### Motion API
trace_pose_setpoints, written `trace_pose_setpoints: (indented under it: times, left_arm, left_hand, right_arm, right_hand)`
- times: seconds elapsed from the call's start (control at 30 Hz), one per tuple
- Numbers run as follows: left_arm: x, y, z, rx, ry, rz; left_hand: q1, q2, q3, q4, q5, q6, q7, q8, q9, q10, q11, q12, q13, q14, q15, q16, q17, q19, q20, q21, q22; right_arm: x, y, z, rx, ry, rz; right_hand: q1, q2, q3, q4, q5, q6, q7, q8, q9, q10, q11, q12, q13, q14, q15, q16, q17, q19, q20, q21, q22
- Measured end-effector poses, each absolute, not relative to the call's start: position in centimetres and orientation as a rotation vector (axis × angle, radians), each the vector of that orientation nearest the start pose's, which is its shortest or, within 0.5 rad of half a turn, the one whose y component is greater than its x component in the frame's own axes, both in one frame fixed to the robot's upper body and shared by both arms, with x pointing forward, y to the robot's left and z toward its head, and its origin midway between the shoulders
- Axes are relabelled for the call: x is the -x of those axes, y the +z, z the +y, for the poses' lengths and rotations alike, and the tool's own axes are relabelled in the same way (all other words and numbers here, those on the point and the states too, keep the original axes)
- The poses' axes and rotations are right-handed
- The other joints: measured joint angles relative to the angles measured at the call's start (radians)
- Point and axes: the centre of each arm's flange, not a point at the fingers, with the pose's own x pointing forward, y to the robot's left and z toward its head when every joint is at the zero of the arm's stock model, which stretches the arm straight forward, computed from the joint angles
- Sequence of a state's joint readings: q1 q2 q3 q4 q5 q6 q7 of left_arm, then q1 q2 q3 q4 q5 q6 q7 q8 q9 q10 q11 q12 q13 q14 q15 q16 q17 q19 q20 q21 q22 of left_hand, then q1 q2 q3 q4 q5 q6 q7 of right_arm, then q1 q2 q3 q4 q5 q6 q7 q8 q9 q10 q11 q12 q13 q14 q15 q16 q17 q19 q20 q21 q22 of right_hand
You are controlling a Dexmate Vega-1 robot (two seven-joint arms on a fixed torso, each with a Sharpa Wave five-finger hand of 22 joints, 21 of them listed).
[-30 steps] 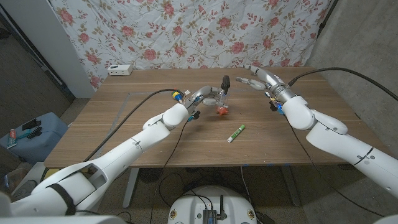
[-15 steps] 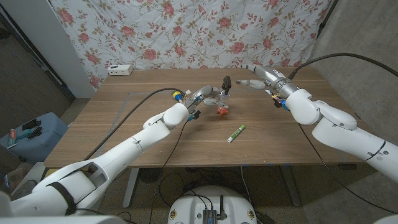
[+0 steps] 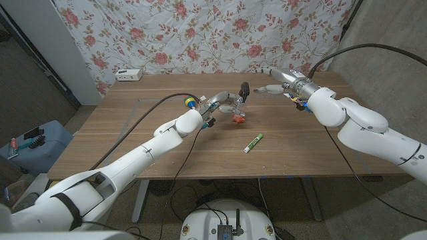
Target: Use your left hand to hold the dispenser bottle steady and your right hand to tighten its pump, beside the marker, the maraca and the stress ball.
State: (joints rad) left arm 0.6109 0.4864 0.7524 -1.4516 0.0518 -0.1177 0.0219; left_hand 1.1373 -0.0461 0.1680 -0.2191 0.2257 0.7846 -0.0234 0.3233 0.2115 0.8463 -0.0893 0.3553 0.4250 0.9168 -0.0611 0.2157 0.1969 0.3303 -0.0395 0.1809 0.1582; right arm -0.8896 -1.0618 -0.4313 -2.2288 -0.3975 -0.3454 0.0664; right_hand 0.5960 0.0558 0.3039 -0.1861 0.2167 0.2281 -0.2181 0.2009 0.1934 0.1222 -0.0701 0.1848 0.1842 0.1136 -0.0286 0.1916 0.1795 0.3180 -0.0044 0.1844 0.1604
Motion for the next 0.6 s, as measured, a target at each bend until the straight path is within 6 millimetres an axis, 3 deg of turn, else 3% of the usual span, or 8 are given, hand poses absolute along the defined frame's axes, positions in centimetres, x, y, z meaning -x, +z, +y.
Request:
trace_pose_setpoints:
  times: [0.4, 0.6]
  left_arm:
    - [-63.2, 1.3, 8.6, -0.832, -0.422, -0.726]
    - [-63.3, 1.4, 8.5, -0.848, -0.422, -0.723]
  left_hand:
    - [0.000, 0.000, 0.000, 0.000, -0.003, 0.000, 0.000, 0.003, 0.000, 0.004, 0.003, -0.005, 0.010, 0.000, 0.000, 0.009, 0.001, 0.000, 0.000, 0.000, 0.000]
    - [0.000, 0.000, 0.000, 0.000, -0.003, 0.000, 0.000, 0.003, 0.000, 0.003, 0.003, -0.005, 0.012, 0.000, 0.000, 0.009, 0.001, 0.000, 0.000, 0.000, 0.003]
  right_arm:
    - [-48.3, 9.7, -20.8, 1.579, 0.031, -0.706]
    - [-47.8, 10.2, -20.3, 1.651, 0.034, -0.691]
  right_hand:
    - [0.053, -0.015, 0.011, -0.003, 0.000, 0.000, 0.000, 0.000, 0.002, -0.001, -0.001, 0.000, 0.000, 0.000, 0.000, 0.000, 0.000, 0.005, 0.005, 0.000, 0.000]
    - [0.092, -0.026, 0.016, 0.000, 0.000, 0.009, -0.006, 0.014, 0.005, -0.001, -0.001, 0.000, 0.000, 0.000, 0.000, 0.000, 0.000, 0.005, 0.005, 0.000, 0.003]
